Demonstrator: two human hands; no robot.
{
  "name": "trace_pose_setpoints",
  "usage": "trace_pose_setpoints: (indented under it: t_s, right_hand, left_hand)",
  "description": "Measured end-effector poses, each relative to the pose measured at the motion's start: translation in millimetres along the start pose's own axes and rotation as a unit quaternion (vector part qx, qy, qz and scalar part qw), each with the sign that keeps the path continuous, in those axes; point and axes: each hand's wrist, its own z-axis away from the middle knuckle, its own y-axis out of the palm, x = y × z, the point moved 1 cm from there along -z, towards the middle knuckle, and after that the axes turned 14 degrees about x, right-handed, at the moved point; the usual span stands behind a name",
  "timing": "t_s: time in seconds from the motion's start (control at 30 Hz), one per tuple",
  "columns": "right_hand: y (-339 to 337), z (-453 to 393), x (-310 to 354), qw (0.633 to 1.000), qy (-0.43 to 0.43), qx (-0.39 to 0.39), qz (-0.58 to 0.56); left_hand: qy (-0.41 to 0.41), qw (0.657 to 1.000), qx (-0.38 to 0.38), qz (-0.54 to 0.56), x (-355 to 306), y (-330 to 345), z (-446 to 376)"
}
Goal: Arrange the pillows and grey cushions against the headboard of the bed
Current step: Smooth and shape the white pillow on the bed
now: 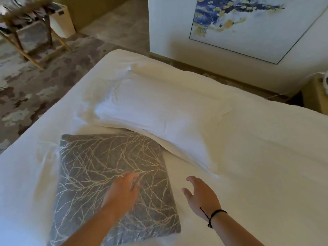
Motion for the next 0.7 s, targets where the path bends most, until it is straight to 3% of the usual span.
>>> trace_pose_setpoints:
  t_s: [0.2,0.37,0.5,0.7]
  right_hand:
    - [-9.0,-108.3,15.5,0.986,0.006,-0.067,0.154]
    - [-10.4,-180.6,21.3,0.97,0.042,-0.118,0.208]
    - [0.0,-218.8,12.7,0.956,0.069,-0.15,0.244]
    - [-11.1,-269.2,0.0,0.937,0.049,-0.178,0.296]
  left_hand:
    - [0.065,0.984,-0.032,-0.165,5.8,-15.9,-124.3]
    - [0.107,0.957,-0.038,-0.266,4.3,-5.2,-203.2]
    - [0.07,0.953,-0.064,-0.288,34.4,11.9,-228.5]
    - [0.081,0.945,-0.108,-0.297,44.8,31.1,-246.3]
